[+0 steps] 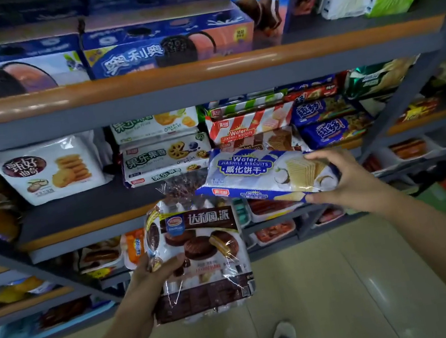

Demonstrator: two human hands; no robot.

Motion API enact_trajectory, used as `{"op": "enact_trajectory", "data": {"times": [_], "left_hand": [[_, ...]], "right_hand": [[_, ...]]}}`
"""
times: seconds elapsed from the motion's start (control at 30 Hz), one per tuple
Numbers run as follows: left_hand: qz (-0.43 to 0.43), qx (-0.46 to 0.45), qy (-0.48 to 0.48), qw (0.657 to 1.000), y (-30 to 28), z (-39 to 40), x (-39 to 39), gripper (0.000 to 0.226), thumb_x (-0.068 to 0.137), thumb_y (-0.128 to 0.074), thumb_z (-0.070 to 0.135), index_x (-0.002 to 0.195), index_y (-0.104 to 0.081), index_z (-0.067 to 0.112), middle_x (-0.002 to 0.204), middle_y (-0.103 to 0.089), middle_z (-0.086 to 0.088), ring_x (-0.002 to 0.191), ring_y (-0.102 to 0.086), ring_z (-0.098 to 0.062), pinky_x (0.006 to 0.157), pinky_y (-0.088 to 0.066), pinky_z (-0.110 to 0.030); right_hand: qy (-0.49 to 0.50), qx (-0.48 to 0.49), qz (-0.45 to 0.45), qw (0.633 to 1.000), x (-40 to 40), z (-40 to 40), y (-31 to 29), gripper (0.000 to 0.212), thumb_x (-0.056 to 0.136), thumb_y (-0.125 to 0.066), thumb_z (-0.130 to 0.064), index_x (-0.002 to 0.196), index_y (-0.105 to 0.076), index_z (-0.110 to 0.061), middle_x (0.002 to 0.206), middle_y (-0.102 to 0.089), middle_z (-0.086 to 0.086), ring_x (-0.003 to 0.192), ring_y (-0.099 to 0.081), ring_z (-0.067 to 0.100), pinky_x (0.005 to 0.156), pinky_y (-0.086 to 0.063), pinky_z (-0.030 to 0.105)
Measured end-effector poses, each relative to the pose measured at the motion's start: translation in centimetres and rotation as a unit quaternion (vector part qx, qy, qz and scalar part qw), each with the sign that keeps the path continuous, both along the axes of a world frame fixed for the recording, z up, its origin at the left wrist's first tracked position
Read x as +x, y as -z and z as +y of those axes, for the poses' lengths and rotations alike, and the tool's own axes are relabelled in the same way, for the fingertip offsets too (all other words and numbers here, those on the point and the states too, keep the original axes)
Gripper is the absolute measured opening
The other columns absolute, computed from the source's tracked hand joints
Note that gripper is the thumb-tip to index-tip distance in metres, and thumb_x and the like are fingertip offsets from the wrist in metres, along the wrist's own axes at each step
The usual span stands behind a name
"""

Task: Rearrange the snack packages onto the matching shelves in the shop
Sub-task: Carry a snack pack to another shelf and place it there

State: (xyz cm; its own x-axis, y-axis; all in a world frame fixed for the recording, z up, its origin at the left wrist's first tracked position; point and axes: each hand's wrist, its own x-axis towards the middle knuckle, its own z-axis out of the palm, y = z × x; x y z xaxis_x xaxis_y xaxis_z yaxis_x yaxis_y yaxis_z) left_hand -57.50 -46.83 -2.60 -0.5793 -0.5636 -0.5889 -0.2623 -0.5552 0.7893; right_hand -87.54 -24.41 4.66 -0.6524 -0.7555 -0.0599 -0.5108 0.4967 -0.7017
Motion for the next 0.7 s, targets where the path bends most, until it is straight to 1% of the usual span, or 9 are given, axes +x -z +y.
{"op": "enact_trajectory", "data": {"times": [0.03, 0.07, 0.2, 0.23, 0.37, 0.43, 0.5, 0.6, 0.7], "left_hand": [[-0.005, -0.005, -0.013, 1.0, -0.1, 0.2, -0.4, 0.058, 0.065, -0.084, 0.026, 0.114, -0.054, 0.024, 0.103, -0.069, -0.007, 0.086, -0.069, -0.027, 0.071, -0.055, -0.04], [-0.011, -0.005, -0.025, 1.0, 0.0, 0.4, -0.7, 0.054, 0.067, -0.08, 0.023, 0.114, -0.055, 0.025, 0.102, -0.07, -0.008, 0.086, -0.069, -0.027, 0.07, -0.054, -0.039], [-0.033, 0.005, -0.096, 0.995, -0.1, 1.7, -1.7, 0.08, 0.056, -0.084, 0.027, 0.128, -0.05, 0.022, 0.115, -0.066, -0.013, 0.099, -0.066, -0.033, 0.081, -0.054, -0.046], [-0.034, 0.004, -0.109, 0.993, 0.0, 2.2, -2.0, 0.077, 0.06, -0.084, 0.025, 0.128, -0.049, 0.02, 0.114, -0.067, -0.012, 0.097, -0.066, -0.032, 0.078, -0.055, -0.044], [-0.034, -0.001, -0.142, 0.989, 0.0, 4.5, -3.6, 0.047, 0.076, -0.07, 0.012, 0.12, -0.054, 0.014, 0.088, -0.075, -0.011, 0.071, -0.072, -0.027, 0.052, -0.055, -0.032], [-0.022, 0.004, -0.162, 0.986, 0.0, 5.6, -4.4, 0.039, 0.079, -0.067, 0.008, 0.116, -0.055, 0.012, 0.083, -0.075, -0.012, 0.066, -0.072, -0.027, 0.046, -0.055, -0.032], [-0.013, 0.016, -0.185, 0.983, 0.2, 6.6, -5.0, 0.037, 0.079, -0.065, 0.005, 0.115, -0.055, 0.01, 0.084, -0.075, -0.014, 0.065, -0.072, -0.029, 0.045, -0.055, -0.032], [0.003, 0.023, -0.188, 0.982, 0.2, 7.7, -5.8, 0.039, 0.077, -0.065, 0.006, 0.115, -0.057, 0.011, 0.089, -0.074, -0.016, 0.068, -0.072, -0.03, 0.049, -0.056, -0.035], [-0.003, 0.012, -0.18, 0.984, -0.1, 8.6, -6.2, 0.03, 0.079, -0.063, 0.005, 0.108, -0.061, 0.011, 0.084, -0.075, -0.014, 0.065, -0.072, -0.027, 0.047, -0.056, -0.034]], "right_hand": [[-0.01, 0.002, 0.008, 1.0, -1.6, -0.7, 0.1, 0.07, 0.066, -0.086, -0.021, 0.121, -0.046, -0.04, 0.127, -0.035, -0.005, 0.119, -0.035, 0.005, 0.1, -0.029, 0.022], [-0.02, 0.004, 0.019, 1.0, -3.2, -1.6, 0.3, 0.07, 0.066, -0.086, -0.022, 0.122, -0.046, -0.039, 0.126, -0.033, -0.005, 0.119, -0.034, 0.006, 0.101, -0.03, 0.024], [-0.065, 0.036, 0.047, 0.996, -9.5, -5.3, 1.5, 0.071, 0.066, -0.085, -0.023, 0.126, -0.048, -0.033, 0.126, -0.028, -0.004, 0.116, -0.031, 0.008, 0.1, -0.029, 0.024], [-0.083, 0.044, 0.05, 0.994, -11.0, -6.2, 1.9, 0.07, 0.066, -0.086, -0.024, 0.125, -0.049, -0.034, 0.127, -0.027, -0.004, 0.117, -0.031, 0.009, 0.099, -0.029, 0.023], [-0.156, 0.073, 0.079, 0.982, -16.2, -8.6, 3.9, 0.069, 0.064, -0.086, -0.031, 0.12, -0.047, -0.042, 0.135, -0.023, -0.005, 0.134, -0.027, 0.015, 0.108, -0.027, 0.027], [-0.17, 0.096, 0.082, 0.977, -18.0, -9.3, 4.7, 0.069, 0.068, -0.084, -0.031, 0.127, -0.048, -0.036, 0.144, -0.018, -0.006, 0.139, -0.022, 0.015, 0.112, -0.025, 0.031], [-0.172, 0.103, 0.095, 0.975, -18.8, -9.6, 5.6, 0.068, 0.071, -0.082, -0.029, 0.131, -0.05, -0.03, 0.148, -0.018, -0.002, 0.141, -0.019, 0.017, 0.113, -0.024, 0.033], [-0.157, 0.075, 0.108, 0.979, -18.7, -9.3, 7.0, 0.07, 0.07, -0.083, -0.028, 0.132, -0.05, -0.028, 0.144, -0.024, 0.001, 0.137, -0.027, 0.024, 0.112, -0.028, 0.035], [-0.146, 0.062, 0.156, 0.975, -18.1, -8.5, 7.6, 0.081, 0.067, -0.083, -0.035, 0.138, -0.045, -0.028, 0.15, -0.023, 0.002, 0.138, -0.024, 0.03, 0.114, -0.027, 0.047]]}}
